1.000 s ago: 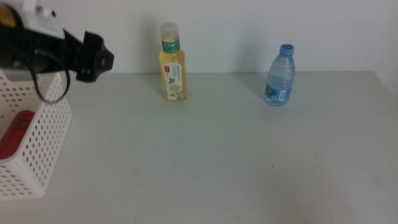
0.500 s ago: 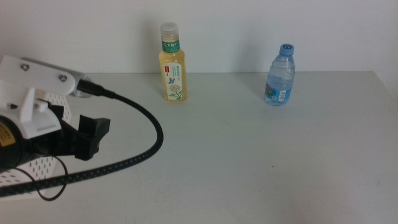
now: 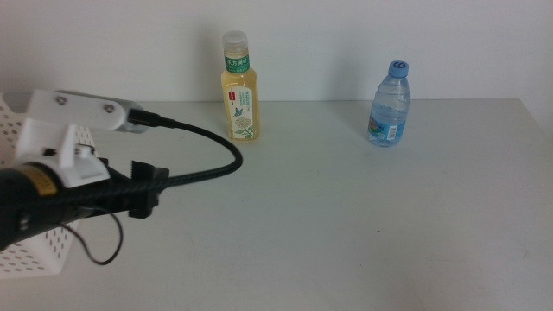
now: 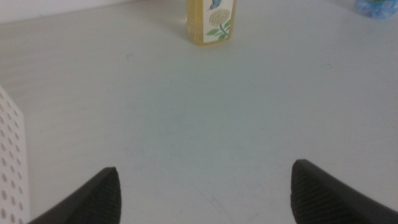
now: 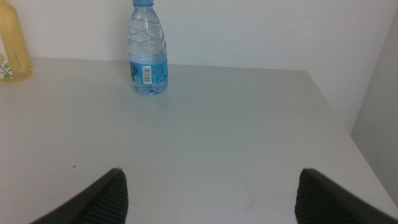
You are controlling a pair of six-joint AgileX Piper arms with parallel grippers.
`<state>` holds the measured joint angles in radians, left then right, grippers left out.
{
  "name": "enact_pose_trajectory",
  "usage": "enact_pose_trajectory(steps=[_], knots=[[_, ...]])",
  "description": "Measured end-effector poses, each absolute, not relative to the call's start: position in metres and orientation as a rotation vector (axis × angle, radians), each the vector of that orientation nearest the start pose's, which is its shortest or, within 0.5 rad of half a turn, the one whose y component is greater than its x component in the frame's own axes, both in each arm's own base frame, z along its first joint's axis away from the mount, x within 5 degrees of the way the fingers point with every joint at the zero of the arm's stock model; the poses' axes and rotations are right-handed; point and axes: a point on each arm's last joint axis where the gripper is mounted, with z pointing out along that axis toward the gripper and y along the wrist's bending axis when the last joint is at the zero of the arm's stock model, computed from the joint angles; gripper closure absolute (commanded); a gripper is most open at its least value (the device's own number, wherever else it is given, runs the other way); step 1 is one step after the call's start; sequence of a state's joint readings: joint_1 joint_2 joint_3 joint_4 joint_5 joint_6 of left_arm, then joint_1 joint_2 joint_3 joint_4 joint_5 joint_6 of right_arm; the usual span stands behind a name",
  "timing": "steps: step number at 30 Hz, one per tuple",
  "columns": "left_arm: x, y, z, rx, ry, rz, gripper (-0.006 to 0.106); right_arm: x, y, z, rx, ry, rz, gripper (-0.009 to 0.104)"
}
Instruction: Use arms to grab the bottles and put them into the dustbin to the left of the table.
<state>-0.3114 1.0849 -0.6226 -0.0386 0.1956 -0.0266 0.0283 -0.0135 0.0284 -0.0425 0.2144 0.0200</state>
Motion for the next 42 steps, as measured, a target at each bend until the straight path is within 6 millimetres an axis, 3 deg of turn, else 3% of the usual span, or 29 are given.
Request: enact_pose_trajectory(steps=[5,19,31,42], knots=[[0.235,-0.076,0.249,0.254,2.119,-0.229,0.007,0.056,0.001,0.185,-0.036,1.712,-0.003,0.001],[0.308,-0.102,0.195,0.249,1.864,-0.243,0.007,0.056,0.001,0.185,-0.036,1.712,-0.003,0.001],[0.381,-0.142,0.186,0.303,1.793,-0.268,0.007,0.056,0.001,0.185,-0.036,1.712,-0.003,0.001],[0.421,-0.158,0.177,0.305,1.778,-0.269,0.007,0.056,0.001,0.185,-0.036,1.712,-0.003,0.001]])
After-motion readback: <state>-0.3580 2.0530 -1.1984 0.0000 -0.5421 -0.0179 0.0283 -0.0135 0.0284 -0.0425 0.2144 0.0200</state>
